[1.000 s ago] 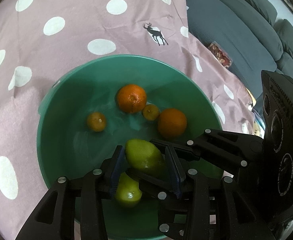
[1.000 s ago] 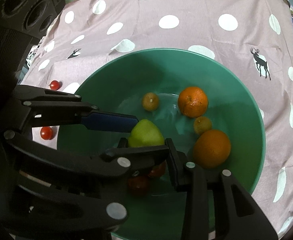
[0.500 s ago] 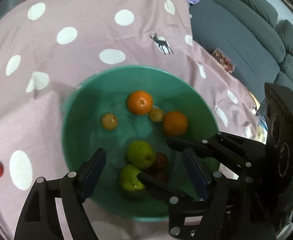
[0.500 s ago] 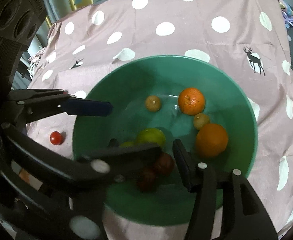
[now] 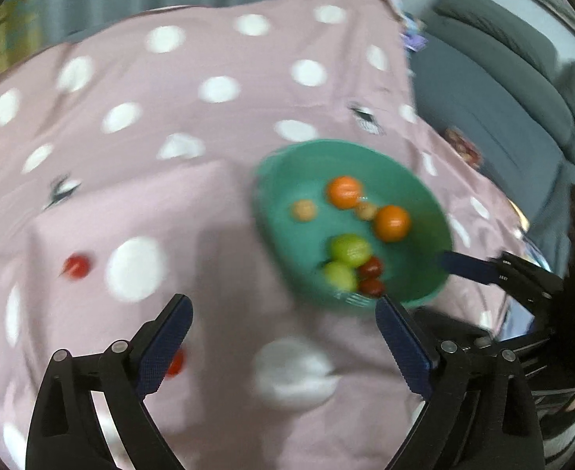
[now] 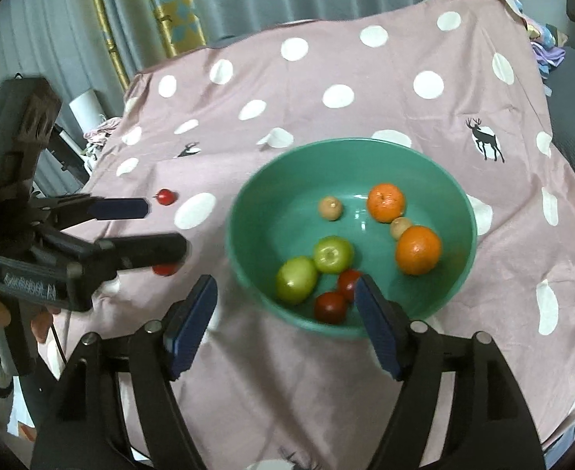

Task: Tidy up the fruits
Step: 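Withdraw both tools and move the right tool toward a red tomato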

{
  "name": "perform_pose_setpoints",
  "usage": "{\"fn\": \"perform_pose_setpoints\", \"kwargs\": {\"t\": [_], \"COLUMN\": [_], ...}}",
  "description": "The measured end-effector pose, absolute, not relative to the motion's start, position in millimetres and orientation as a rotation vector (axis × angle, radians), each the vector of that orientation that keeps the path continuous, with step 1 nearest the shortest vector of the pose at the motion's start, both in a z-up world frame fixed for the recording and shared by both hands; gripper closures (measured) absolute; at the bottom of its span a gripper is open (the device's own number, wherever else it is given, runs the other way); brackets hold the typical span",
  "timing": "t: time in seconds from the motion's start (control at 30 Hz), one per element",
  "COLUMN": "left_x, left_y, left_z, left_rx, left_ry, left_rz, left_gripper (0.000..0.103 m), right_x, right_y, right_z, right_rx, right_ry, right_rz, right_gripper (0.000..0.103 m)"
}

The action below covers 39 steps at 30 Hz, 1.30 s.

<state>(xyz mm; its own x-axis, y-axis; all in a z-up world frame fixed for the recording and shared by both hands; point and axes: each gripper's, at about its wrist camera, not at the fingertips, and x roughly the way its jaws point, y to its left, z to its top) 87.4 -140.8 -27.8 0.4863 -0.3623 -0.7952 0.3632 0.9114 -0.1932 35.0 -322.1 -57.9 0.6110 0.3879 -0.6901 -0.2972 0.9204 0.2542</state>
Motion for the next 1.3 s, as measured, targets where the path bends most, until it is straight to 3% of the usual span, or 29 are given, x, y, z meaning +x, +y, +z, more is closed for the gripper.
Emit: {"fn": "perform_pose_setpoints", "kwargs": {"t": [0.47, 1.3], "left_x": [24, -3], "left_y": [14, 63], "left_z": [-57, -50], "left_rx": [-0.163, -0.246], "left_ry": [0.977, 0.906], "left_rz": [-0.102, -0.104], "left_gripper": [0.009, 0.009], "right_x": [10, 72], "right_y": [-239, -158], "right_z": [-76, -92], "right_rx": [0.102, -0.030], "right_ry": [0.893, 0.956], "right_rz": [0.583, 0.575], "right_gripper": [0.029, 0.029]}}
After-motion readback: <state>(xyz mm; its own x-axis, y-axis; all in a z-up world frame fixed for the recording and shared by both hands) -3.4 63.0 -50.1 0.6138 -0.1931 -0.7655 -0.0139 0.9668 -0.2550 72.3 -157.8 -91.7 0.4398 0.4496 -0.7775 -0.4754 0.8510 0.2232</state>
